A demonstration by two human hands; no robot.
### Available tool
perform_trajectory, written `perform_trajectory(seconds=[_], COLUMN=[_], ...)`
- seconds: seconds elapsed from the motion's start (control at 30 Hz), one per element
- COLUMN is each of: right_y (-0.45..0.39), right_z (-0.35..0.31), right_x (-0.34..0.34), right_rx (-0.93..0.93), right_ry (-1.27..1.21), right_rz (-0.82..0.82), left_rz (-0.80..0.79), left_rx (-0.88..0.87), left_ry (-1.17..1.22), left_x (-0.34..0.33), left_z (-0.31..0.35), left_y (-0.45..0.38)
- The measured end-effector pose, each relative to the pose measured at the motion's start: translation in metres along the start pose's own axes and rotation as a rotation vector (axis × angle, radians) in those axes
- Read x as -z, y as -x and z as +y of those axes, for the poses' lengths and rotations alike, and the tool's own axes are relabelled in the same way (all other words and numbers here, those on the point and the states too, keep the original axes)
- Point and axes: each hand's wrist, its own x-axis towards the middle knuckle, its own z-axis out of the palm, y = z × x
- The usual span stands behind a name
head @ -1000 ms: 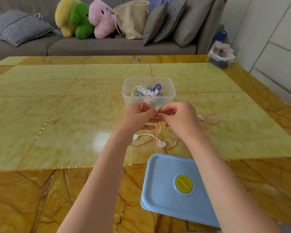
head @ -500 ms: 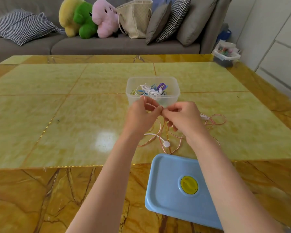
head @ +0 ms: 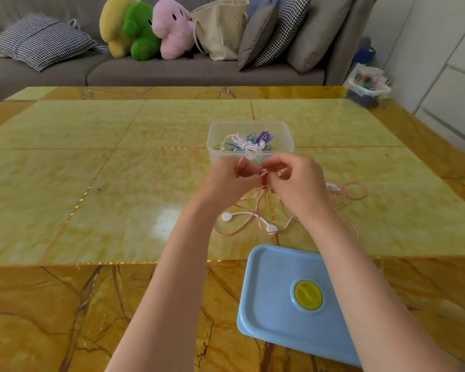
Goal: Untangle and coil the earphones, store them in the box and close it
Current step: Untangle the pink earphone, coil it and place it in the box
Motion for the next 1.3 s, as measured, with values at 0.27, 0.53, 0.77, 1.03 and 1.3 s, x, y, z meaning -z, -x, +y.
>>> perform_trajectory(seconds=[0.27, 0.53, 0.77, 1.03, 1.3], right_y=[-0.001, 0.002, -0.001, 0.001, 0.001], right_z=[0.0, 0.0, -0.012, -0.016, 0.0], right_x=[0.0, 0.006, 0.017, 0.02, 0.02], right_rx=[0.189, 0.145, -0.125, -0.411, -0.409], right_ry=[0.211, 0.266, -0.196, -0.456, -0.294], right_rz=[-0.085, -0.089, -0.04, -0.264, -0.217], left_rz=[0.021, -0.003, -0.062, -0.185, -0.101], left_rx=[0.154, 0.114, 0.094, 0.067, 0.194], left_ry=[0.006, -0.037, 0.216, 0.191, 0.197], left_x=[0.004, -0.003, 0.002, 0.01, -0.011], left_z=[-0.001, -0.002, 0.004, 0.004, 0.006], left_y=[-0.002, 0.003, 0.005, 0.01, 0.006])
